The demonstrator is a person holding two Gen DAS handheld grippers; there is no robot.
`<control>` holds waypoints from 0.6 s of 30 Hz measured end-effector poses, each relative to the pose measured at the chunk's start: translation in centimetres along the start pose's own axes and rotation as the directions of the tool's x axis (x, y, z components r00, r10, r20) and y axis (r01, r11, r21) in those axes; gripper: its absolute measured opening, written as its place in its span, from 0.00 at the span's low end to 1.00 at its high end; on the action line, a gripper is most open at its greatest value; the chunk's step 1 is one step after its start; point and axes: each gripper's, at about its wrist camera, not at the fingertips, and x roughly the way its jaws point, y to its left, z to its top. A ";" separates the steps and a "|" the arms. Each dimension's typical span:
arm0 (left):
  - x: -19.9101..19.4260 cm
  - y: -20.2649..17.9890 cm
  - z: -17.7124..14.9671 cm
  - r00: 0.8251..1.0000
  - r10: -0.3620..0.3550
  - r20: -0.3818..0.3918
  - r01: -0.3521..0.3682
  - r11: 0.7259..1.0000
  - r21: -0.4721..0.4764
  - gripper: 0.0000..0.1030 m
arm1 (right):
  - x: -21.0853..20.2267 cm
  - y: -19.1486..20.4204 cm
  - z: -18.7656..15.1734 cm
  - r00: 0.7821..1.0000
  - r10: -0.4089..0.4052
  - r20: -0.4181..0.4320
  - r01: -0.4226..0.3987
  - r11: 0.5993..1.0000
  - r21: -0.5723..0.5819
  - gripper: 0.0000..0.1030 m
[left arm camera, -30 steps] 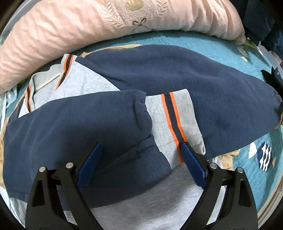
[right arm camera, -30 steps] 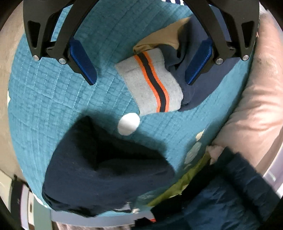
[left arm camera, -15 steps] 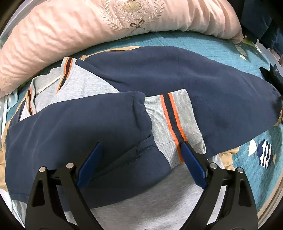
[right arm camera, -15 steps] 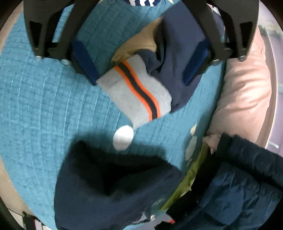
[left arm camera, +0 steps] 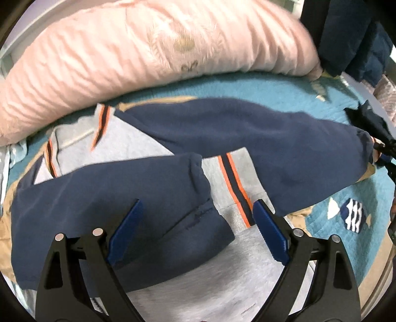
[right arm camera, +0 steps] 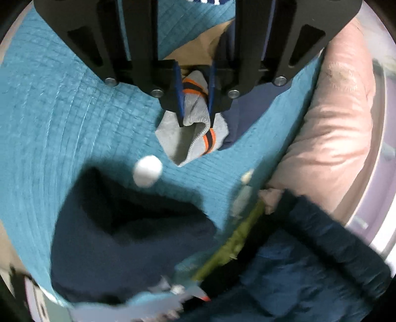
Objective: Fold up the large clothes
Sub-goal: 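Carry the sleeve with the right tool across the jacket body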
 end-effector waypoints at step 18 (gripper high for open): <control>1.9 0.4 -0.7 0.993 -0.112 -0.041 0.109 0.993 -0.053 0.17 | -7.0 21.4 -7.7 0.897 0.381 -0.224 -0.439 0.827 -0.352 0.14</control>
